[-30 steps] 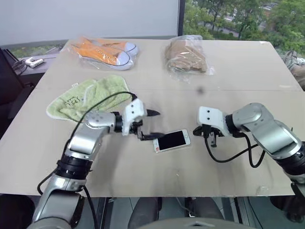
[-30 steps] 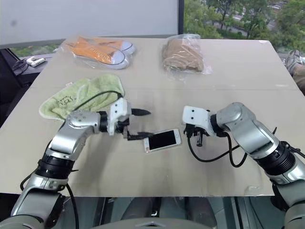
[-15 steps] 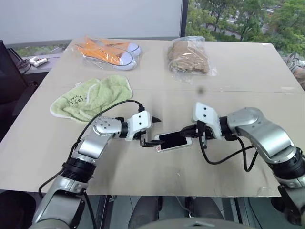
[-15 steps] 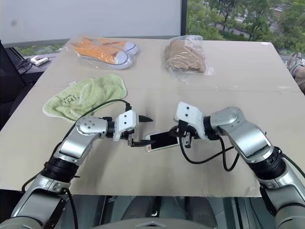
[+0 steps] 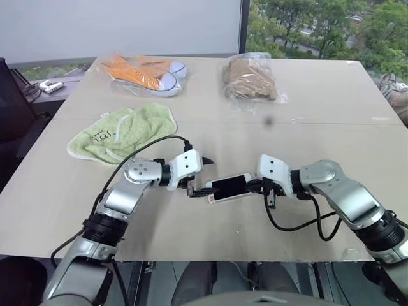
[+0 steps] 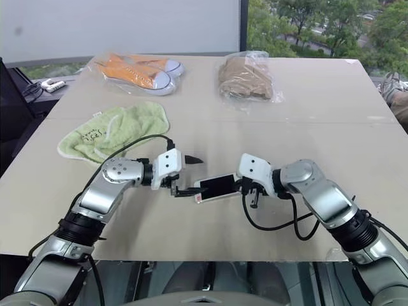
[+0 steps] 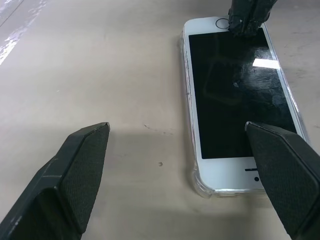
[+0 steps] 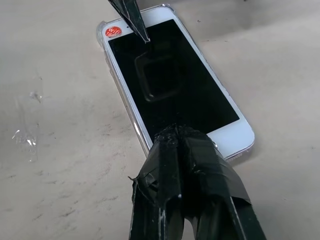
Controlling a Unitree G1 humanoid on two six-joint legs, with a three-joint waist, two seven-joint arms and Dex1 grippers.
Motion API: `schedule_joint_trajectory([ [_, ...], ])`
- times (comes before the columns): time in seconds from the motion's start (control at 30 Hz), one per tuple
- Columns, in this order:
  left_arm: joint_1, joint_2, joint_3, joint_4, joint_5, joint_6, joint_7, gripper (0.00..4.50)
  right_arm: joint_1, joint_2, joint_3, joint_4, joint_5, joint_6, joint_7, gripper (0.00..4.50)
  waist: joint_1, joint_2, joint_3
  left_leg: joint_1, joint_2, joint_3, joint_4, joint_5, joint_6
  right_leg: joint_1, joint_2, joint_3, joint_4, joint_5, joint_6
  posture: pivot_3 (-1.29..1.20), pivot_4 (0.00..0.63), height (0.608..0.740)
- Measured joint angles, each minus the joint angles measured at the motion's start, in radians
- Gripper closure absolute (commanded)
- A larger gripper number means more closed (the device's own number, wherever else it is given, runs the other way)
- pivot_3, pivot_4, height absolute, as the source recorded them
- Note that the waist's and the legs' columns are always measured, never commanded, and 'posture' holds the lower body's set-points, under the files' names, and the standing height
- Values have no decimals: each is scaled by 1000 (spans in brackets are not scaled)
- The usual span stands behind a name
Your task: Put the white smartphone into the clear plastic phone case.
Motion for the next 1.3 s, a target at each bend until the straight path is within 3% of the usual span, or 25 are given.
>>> schedule_joint_trajectory([
  [0.83, 32, 15, 0, -58, 9, 45, 10, 0, -15, -47, 58, -14, -31, 49, 41, 4441, 0, -1, -9, 5, 0, -1, -3, 0, 0, 6, -1, 0, -2, 0, 0, 0, 150, 740],
  [1.3, 61, 27, 7, -88, 11, 61, 29, 0, -64, 83, 40, 110, -52, 24, -17, 4441, -1, 0, -10, 6, 1, -1, -5, 0, 0, 5, -1, 0, -3, 0, -1, 0, 150, 740],
])
